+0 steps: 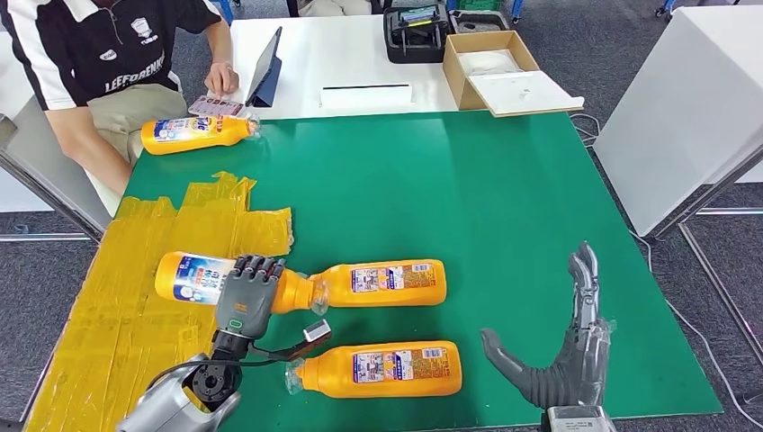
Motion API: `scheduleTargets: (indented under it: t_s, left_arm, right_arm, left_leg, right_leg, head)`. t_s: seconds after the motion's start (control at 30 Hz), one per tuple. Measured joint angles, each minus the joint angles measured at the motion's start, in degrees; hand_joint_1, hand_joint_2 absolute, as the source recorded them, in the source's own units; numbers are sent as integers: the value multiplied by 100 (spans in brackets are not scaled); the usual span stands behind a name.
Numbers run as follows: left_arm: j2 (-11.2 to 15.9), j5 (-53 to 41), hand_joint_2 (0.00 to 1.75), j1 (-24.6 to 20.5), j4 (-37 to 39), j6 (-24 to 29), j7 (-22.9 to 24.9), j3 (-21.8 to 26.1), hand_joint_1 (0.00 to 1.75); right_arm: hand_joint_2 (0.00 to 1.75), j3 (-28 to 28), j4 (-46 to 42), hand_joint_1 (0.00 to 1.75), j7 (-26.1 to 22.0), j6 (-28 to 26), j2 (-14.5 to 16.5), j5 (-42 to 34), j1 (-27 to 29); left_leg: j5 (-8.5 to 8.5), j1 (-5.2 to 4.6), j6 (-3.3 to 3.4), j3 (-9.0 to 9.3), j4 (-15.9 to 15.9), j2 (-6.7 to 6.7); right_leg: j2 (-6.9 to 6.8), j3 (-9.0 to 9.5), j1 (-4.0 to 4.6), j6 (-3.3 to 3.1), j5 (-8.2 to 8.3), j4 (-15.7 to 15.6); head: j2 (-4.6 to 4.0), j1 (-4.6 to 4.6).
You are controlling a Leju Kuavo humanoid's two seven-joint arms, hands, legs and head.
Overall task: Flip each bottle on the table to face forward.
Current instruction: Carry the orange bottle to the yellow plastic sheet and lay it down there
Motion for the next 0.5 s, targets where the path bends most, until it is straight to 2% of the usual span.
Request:
scheduleTargets:
  t_s: [0.3, 0.5]
  left_arm:
    - [-204, -2, 175, -115, 193, -14, -127, 423, 175]
    - [-266, -2, 175, -196, 211, 52, -253, 994, 175]
  right_arm:
    - [175, -328, -163, 0, 152, 343, 385, 285, -35]
    - [175, -533, -170, 0, 143, 458, 581, 380, -75]
  left_leg:
    - [1, 0, -1, 0, 0, -1]
    - [2, 0, -1, 0, 0, -1]
  right_leg:
    - [0, 1, 0, 0, 0, 1]
    - [0, 1, 0, 0, 0, 1]
  head:
    - [0, 1]
    - [0, 2]
